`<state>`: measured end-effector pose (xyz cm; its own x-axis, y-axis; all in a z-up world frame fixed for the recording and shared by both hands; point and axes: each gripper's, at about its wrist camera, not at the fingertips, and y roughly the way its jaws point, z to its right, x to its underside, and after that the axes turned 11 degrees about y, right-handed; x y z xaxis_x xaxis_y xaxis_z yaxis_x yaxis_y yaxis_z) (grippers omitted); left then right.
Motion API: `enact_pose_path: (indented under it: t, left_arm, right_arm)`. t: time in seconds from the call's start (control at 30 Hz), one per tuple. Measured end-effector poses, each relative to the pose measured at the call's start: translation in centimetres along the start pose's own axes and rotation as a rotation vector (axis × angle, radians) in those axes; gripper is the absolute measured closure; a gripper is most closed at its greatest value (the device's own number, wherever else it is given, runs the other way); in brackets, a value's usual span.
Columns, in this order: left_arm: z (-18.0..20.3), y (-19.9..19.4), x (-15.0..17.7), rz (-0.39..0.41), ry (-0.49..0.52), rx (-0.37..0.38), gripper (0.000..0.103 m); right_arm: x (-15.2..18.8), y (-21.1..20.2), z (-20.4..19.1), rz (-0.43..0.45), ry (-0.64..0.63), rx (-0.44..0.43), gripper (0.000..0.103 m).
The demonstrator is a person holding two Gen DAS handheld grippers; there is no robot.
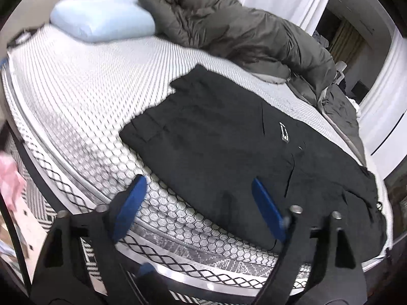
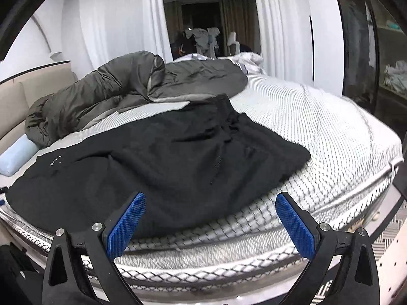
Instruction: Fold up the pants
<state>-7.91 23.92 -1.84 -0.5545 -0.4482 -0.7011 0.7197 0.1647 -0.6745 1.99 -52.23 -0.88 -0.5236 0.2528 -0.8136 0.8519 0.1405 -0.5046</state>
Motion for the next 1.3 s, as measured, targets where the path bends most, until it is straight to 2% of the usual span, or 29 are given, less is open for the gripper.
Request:
enact_pose_path:
  t: [0.1,0.17,0.27,0.3,0.33,0.4,0.53,0.67,0.7,0.77,0.8,0.83,0.9,1.0,1.03,1.13,1.17,1.23,1.3]
  left_arm:
    - [-0.6,1.4,-0.3,-0.027,-0.044,0.04,0.042]
    - [-0.6,2.1,-0.9,-0.017,-0.051,0.045,0.046]
    - [-1.1,3.3,-2.0,-0.002,-0.063,0.023,0.066]
    - [-0.9,3.8,-2.5,0.002,-0.075,0.013,0.083]
    - [-1.0,4.0,-2.9,0.004,-0.085,0.006,0.095]
    - [-1.9,3.7,-3.3,0.048,-0.104,0.021,0.099]
    - [-2.3,3.8,-4.4,0.074,-0.101,0.007,0.099]
    - [-2.9,3.4,-4.6,0.064,-0.103,0.013,0.099]
    - [-3.0,3.4,-4.5,0.06,-0.104,0.013,0.099]
    - [-3.0,3.5,-4.1,0.048,-0.102,0.006,0.099]
    - [-3.0,3.6,-3.9,0.046,-0.103,0.004,0.099]
    - [-3.0,3.7,-3.7,0.041,-0.107,0.009,0.099]
    - [-3.0,3.6,-3.1,0.038,-0.117,0.016,0.099]
    - [-2.8,3.4,-2.0,0.033,-0.113,0.03,0.099]
    - [-2.8,3.4,-1.7,0.028,-0.109,0.029,0.099]
    - [-2.8,3.8,-0.9,0.019,-0.122,0.032,0.099]
    - [-3.0,3.9,-0.8,0.018,-0.126,0.037,0.099]
    - [-3.4,3.3,-0.7,0.028,-0.132,0.047,0.099]
    - [-3.8,2.7,-0.5,0.04,-0.14,0.046,0.099]
  right_arm:
    - [0.1,0.2,1.6,-0.032,0.059,-0.017,0.0]
    - [0.2,0.4,2.5,-0.057,0.1,-0.04,0.0]
    - [0.4,0.9,3.5,-0.086,0.141,-0.046,0.0]
    - [0.4,1.1,3.7,-0.095,0.154,-0.044,0.0]
    - [0.4,1.2,3.8,-0.102,0.166,-0.044,0.0]
    - [0.4,1.4,4.3,-0.113,0.205,-0.051,0.0]
    - [-0.1,2.0,6.1,-0.114,0.305,-0.094,0.0]
    - [-2.1,4.0,7.1,-0.113,0.404,-0.174,0.006]
    - [-2.5,4.6,7.3,-0.112,0.421,-0.182,0.011]
    - [-3.5,6.6,7.9,-0.124,0.482,-0.171,0.031]
    - [-3.8,8.0,8.4,-0.155,0.531,-0.144,0.062]
    - [-3.9,8.7,8.7,-0.177,0.556,-0.122,0.085]
    - [-4.3,8.5,8.9,-0.172,0.571,-0.107,0.093]
    - [-4.3,4.7,9.0,-0.057,0.509,-0.062,0.094]
    - [-3.9,4.1,9.4,-0.051,0.521,-0.059,0.094]
    - [-2.6,5.3,10.3,-0.147,0.527,-0.022,0.093]
    - [-2.3,5.6,10.4,-0.17,0.546,-0.034,0.093]
    - [-2.3,4.9,10.6,-0.146,0.574,-0.076,0.086]
    - [-2.4,4.3,10.6,-0.133,0.583,-0.091,0.086]
